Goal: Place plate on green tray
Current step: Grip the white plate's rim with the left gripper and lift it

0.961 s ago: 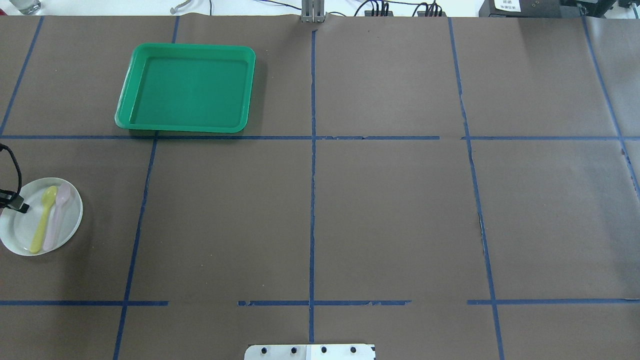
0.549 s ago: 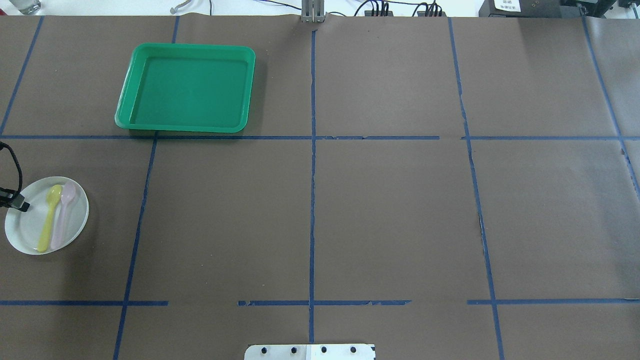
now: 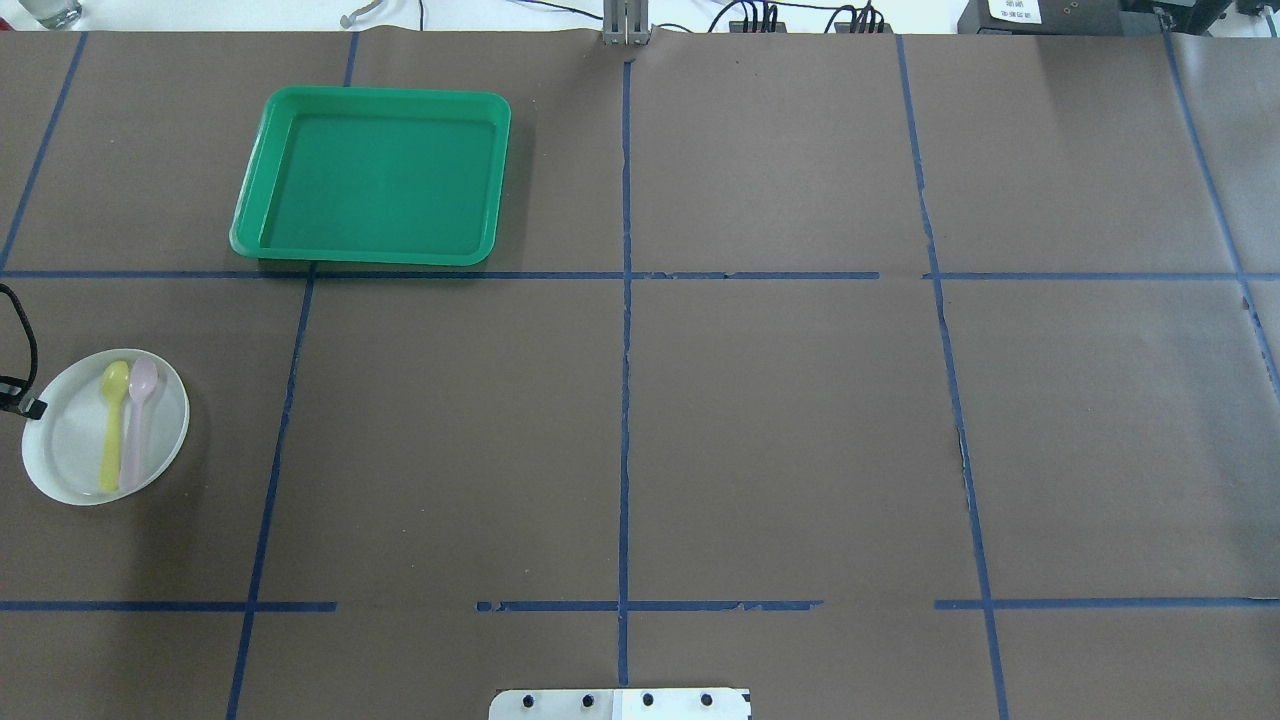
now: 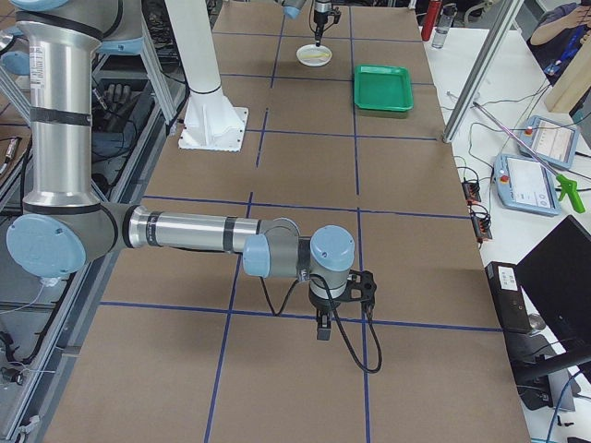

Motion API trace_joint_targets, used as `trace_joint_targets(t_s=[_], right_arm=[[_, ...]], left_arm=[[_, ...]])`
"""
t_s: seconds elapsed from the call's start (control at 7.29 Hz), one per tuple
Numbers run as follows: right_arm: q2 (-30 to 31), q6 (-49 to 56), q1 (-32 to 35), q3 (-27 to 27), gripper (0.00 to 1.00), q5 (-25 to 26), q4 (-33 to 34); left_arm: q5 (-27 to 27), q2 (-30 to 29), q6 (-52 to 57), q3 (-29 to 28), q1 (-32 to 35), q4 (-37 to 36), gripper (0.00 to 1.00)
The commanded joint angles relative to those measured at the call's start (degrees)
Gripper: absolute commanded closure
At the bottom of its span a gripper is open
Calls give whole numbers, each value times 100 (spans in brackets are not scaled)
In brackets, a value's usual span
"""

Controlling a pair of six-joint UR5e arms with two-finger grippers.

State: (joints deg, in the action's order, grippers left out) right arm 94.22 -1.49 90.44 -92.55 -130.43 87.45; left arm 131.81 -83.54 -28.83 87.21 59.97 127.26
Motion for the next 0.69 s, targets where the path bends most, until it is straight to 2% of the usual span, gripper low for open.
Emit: trace_joint_targets(t_s=[0.0, 0.27, 0.55], right_arm=[[0, 0, 0, 0, 0, 0, 0], [0, 0, 0, 0, 0, 0, 0], [0, 0, 0, 0, 0, 0, 0]], left_arm=[[168, 13, 9, 102, 319, 9, 100], [213, 4, 9, 234, 663, 9, 100], [309, -267, -9, 235, 858, -69, 100]])
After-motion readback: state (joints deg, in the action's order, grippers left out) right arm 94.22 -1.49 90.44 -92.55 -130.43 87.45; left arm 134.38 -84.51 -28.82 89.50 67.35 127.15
